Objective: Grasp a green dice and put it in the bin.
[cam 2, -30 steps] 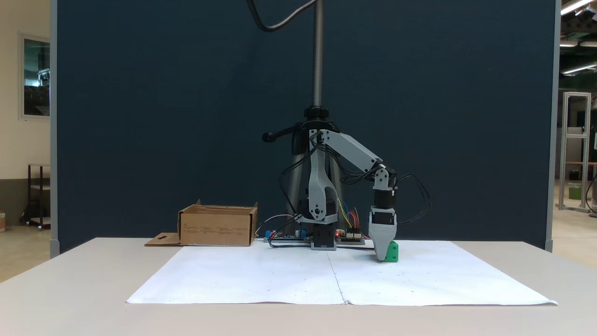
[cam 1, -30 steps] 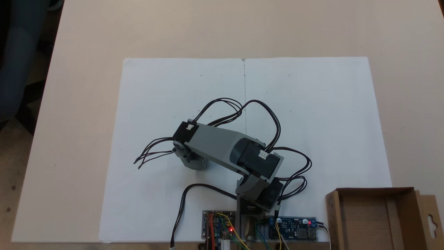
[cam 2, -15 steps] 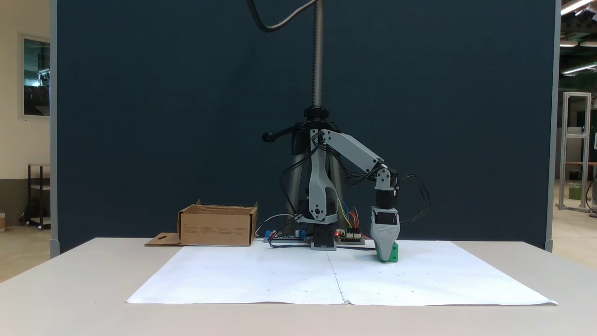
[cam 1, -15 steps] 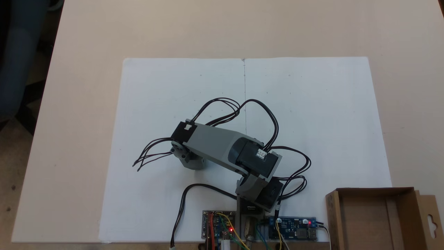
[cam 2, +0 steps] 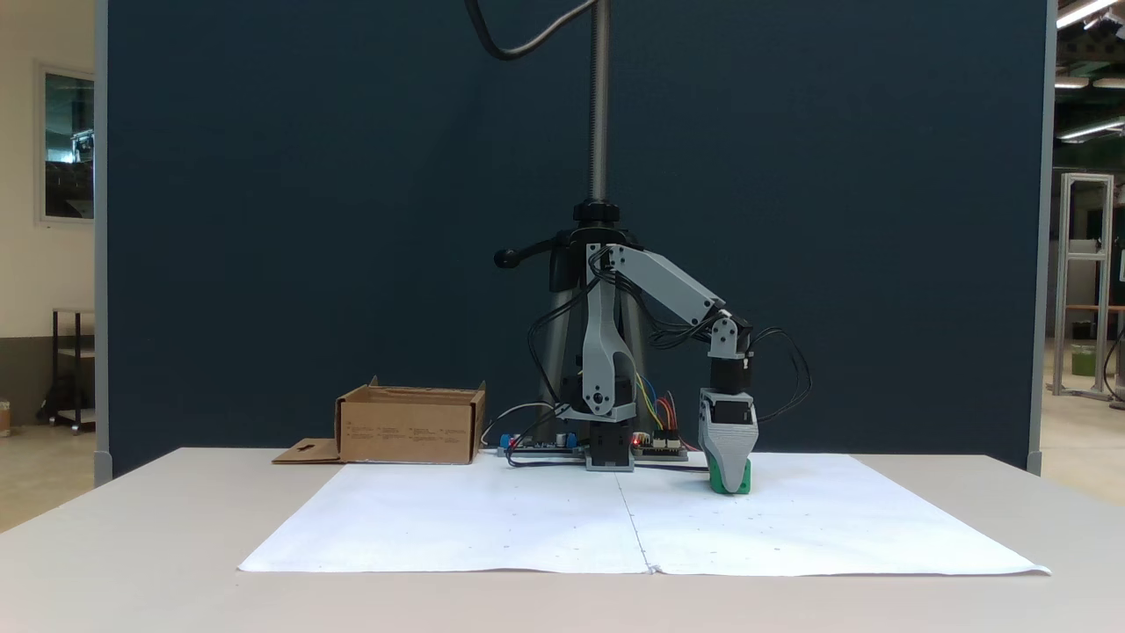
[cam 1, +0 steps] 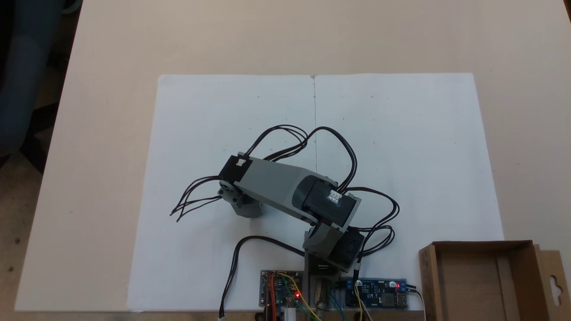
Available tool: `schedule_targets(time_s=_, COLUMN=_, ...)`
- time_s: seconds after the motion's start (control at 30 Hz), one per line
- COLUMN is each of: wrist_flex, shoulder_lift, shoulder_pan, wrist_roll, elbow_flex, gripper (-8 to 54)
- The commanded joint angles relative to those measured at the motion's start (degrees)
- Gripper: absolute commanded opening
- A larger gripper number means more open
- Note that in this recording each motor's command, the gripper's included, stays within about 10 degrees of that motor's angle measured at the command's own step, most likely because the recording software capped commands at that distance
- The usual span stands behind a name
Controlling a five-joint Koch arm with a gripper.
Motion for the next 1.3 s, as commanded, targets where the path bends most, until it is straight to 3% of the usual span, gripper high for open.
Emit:
schedule_targets(time_s=0.0, wrist_flex=-4.31, shoulder_lift=0.44, shoulder_pan=-0.35, wrist_roll=-2.81, elbow_flex=-1.05, gripper=38.7)
schedule_targets(time_s=0.3, wrist_flex=-4.31, shoulder_lift=0.0, shoulder_pan=2.29, wrist_roll=-2.81, elbow_flex=-1.05, gripper=28.7)
schedule_targets(time_s=0.5, wrist_flex=-5.62, shoulder_lift=0.0, shoulder_pan=4.57, wrist_roll=-2.81, elbow_flex=-1.05, gripper=12.4)
schedule_targets(time_s=0.7, wrist_flex=-6.24, shoulder_lift=0.7, shoulder_pan=9.14, wrist_roll=-2.81, elbow_flex=-1.41, gripper=12.1)
schedule_targets(time_s=0.83, wrist_flex=-6.06, shoulder_lift=11.43, shoulder_pan=22.41, wrist_roll=-3.25, elbow_flex=-1.49, gripper=12.1)
schedule_targets(time_s=1.0, wrist_flex=-6.24, shoulder_lift=27.6, shoulder_pan=43.93, wrist_roll=-10.46, elbow_flex=-2.9, gripper=12.1)
schedule_targets(time_s=1.27, wrist_flex=-15.56, shoulder_lift=29.53, shoulder_pan=78.84, wrist_roll=-26.54, elbow_flex=-9.14, gripper=12.1)
